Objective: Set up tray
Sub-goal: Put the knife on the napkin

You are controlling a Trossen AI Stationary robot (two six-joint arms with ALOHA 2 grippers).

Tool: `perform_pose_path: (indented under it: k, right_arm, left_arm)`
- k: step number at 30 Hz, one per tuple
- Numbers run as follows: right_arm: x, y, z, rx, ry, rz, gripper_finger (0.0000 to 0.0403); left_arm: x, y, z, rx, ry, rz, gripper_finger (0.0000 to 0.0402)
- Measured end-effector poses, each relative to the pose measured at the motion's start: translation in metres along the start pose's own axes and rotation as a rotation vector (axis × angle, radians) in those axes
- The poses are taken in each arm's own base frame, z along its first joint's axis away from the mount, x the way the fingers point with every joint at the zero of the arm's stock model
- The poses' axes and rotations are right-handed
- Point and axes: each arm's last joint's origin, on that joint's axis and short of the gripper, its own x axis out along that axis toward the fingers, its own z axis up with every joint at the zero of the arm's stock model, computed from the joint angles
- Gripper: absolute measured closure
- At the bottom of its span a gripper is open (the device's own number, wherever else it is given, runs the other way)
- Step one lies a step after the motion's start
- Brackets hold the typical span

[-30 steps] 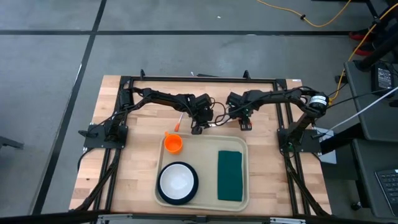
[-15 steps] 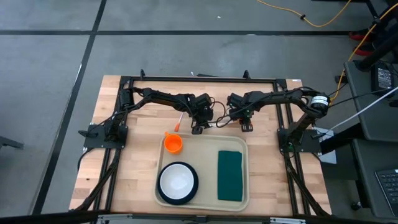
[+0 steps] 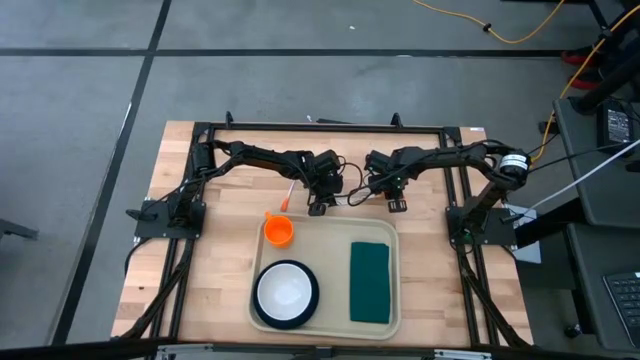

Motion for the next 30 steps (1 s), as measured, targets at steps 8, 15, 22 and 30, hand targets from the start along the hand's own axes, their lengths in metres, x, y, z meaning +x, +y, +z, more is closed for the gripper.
perform_pose_path:
  k: [8,15,22,30]
  right_arm:
    - [-0.006,-0.003,0.004,0.006,0.014,-0.006,0.0319]
    - [-0.015,-0.007,0.011,0.010,0.014,-0.043,0.0377]
    - [-0.017,-0.006,0.012,0.041,0.009,-0.031,0.0372]
    - [-0.029,-0.011,-0.003,0.266,-0.012,-0.029,0.0390]
  left_arm:
    - [0.000,0.000,0.000,0.006,-0.003,0.004,0.0400]
    - [0.001,0.000,0.000,0.012,-0.003,0.012,0.0400]
    - [0.001,0.001,0.001,0.014,-0.011,0.014,0.0400]
    - [0.001,0.001,0.001,0.006,-0.010,0.015,0.0400]
